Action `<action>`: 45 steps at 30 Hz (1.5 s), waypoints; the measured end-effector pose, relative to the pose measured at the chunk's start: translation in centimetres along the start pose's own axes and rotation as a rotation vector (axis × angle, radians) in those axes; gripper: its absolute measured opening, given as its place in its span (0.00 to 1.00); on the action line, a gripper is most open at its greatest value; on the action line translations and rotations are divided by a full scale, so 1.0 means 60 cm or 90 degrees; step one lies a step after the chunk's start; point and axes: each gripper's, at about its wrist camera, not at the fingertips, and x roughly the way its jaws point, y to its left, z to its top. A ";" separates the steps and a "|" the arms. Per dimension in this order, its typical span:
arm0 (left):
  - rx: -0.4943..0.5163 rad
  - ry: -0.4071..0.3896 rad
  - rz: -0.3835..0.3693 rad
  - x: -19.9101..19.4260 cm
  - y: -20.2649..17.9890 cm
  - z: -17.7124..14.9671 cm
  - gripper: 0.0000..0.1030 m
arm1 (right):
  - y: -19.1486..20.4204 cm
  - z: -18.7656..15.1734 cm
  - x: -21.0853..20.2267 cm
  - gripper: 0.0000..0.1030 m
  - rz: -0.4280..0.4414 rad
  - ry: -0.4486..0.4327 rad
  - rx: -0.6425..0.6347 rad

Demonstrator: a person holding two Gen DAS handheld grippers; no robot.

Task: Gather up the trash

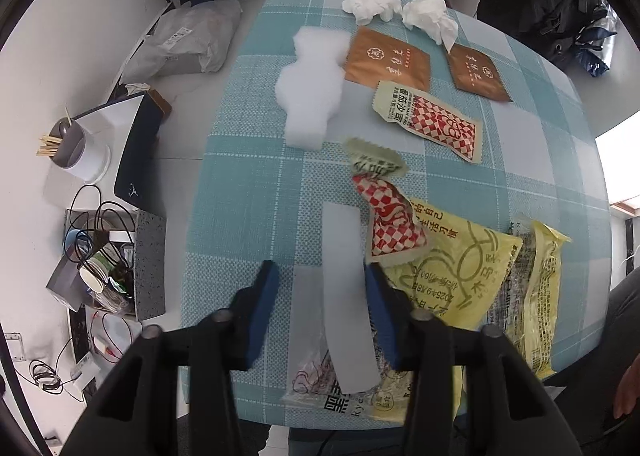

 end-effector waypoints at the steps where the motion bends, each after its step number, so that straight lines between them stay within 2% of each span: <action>1: -0.005 -0.001 0.003 -0.001 0.005 -0.002 0.22 | -0.001 0.000 0.000 0.98 0.000 0.000 0.001; 2: -0.009 0.000 0.001 -0.002 0.009 -0.001 0.13 | -0.001 0.000 0.000 0.98 -0.001 0.000 0.001; 5: -0.019 -0.008 -0.017 -0.006 0.009 0.003 0.11 | -0.001 0.000 0.001 0.98 -0.002 0.001 0.002; 15: -0.141 -0.040 -0.123 -0.016 0.033 0.002 0.11 | 0.004 -0.008 0.006 0.98 -0.012 0.010 -0.008; 17: -0.154 -0.057 -0.134 -0.026 0.036 0.003 0.11 | 0.005 -0.009 0.007 0.98 -0.014 0.012 -0.011; 19: -0.166 -0.072 -0.165 -0.035 0.040 0.005 0.11 | 0.005 -0.012 0.010 0.98 -0.017 0.015 -0.014; 22: -0.189 -0.056 -0.234 -0.029 0.046 0.010 0.11 | 0.007 -0.016 0.016 0.98 -0.019 0.025 -0.019; 25: -0.191 -0.049 -0.261 -0.018 0.043 0.007 0.11 | 0.010 -0.020 0.021 0.98 -0.022 0.034 -0.024; 27: -0.195 -0.058 -0.265 -0.019 0.043 0.007 0.11 | 0.013 -0.023 0.023 0.98 -0.026 0.037 -0.029; 30: -0.199 -0.070 -0.296 -0.028 0.049 0.007 0.11 | 0.017 -0.027 0.024 0.98 -0.031 0.038 -0.039; 35: -0.214 -0.110 -0.269 -0.041 0.067 0.004 0.11 | 0.024 -0.034 0.032 0.98 -0.039 0.047 -0.052; 38: -0.238 -0.117 -0.276 -0.040 0.077 0.004 0.11 | 0.028 -0.039 0.036 0.98 -0.043 0.053 -0.062; 41: -0.235 -0.126 -0.268 -0.045 0.081 0.000 0.11 | 0.032 -0.043 0.040 0.98 -0.048 0.058 -0.072; 43: -0.230 -0.123 -0.260 -0.042 0.078 0.001 0.11 | 0.035 -0.045 0.042 0.98 -0.049 0.061 -0.075; 45: -0.235 -0.102 -0.272 -0.028 0.076 0.000 0.11 | 0.039 -0.047 0.044 0.98 -0.047 0.062 -0.077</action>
